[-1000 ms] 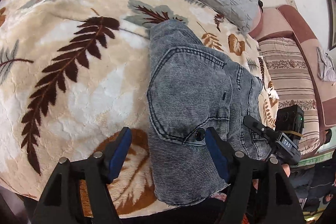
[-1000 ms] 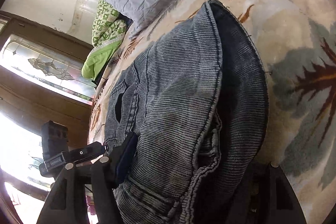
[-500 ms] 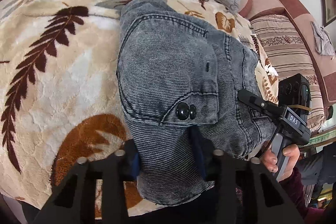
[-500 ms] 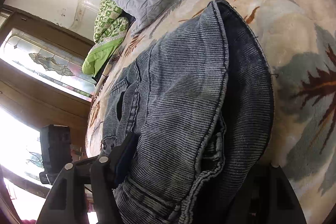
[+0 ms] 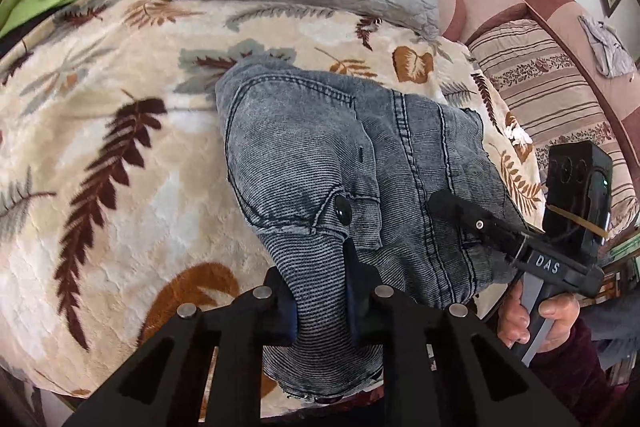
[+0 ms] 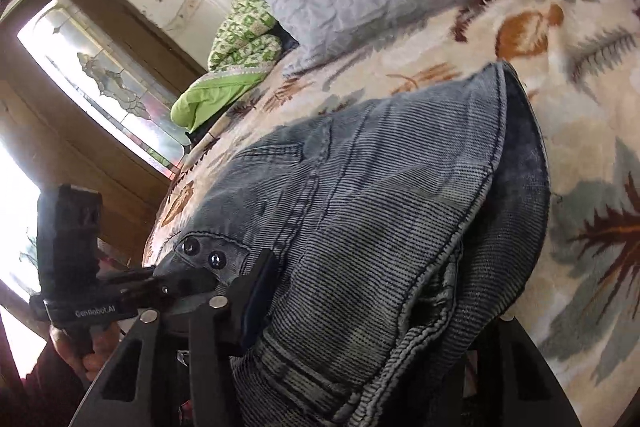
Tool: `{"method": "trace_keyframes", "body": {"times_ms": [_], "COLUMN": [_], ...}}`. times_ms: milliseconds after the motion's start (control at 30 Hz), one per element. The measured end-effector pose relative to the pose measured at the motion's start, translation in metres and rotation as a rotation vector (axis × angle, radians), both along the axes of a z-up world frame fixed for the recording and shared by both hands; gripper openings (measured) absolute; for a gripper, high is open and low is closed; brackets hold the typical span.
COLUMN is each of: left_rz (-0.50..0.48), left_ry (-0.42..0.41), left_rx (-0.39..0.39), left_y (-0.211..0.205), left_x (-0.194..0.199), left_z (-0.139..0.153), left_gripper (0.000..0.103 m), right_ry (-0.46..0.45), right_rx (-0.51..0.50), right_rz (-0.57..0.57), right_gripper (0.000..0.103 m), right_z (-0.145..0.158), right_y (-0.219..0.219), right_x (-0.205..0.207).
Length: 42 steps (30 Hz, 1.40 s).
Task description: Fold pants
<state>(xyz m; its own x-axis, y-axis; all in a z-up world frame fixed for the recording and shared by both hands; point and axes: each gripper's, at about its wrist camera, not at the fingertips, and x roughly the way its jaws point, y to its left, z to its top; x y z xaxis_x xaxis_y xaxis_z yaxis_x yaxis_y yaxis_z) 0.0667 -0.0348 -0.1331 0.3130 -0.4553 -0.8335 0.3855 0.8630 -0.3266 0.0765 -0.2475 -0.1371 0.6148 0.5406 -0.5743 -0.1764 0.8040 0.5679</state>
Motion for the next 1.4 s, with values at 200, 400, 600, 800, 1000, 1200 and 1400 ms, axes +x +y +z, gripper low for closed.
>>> {"method": "trace_keyframes", "body": {"times_ms": [200,400,600,800,1000,1200,1400], "left_rz": [0.023,0.056,0.070,0.104,0.147,0.192,0.250], "left_ry": [-0.073,-0.140,-0.148,-0.031,-0.032,-0.080,-0.217], "left_rx": [0.034,0.068,0.124,0.199,0.247,0.369,0.400], "left_y": [0.005,0.005,-0.006,-0.003,0.005,0.009,0.023], "left_x": [0.010,0.032,0.058,0.069,0.068,0.056,0.023], "left_z": [0.024,0.041,0.027,-0.024,-0.036,-0.013,0.033], "left_gripper": [0.018,0.018,0.018,0.024,0.056,0.074,0.082], "right_ry": [-0.085,-0.174,-0.172,0.033,0.192,0.186,0.168], "right_rx": [-0.039,-0.027,-0.064,-0.084,-0.029,-0.013,-0.018], "right_rz": [0.003,0.014,0.010,0.017,-0.021,-0.054,-0.153], "right_gripper": [0.053,0.053,0.053,0.053,0.069,0.070,0.071], "right_z": [0.023,0.044,0.043,0.009,-0.018,-0.018,-0.002], "right_y": [0.012,0.012,0.013,0.019,0.008,0.000,-0.021], "right_x": [0.005,0.033,0.061,0.085,0.094,0.084,0.040]}}
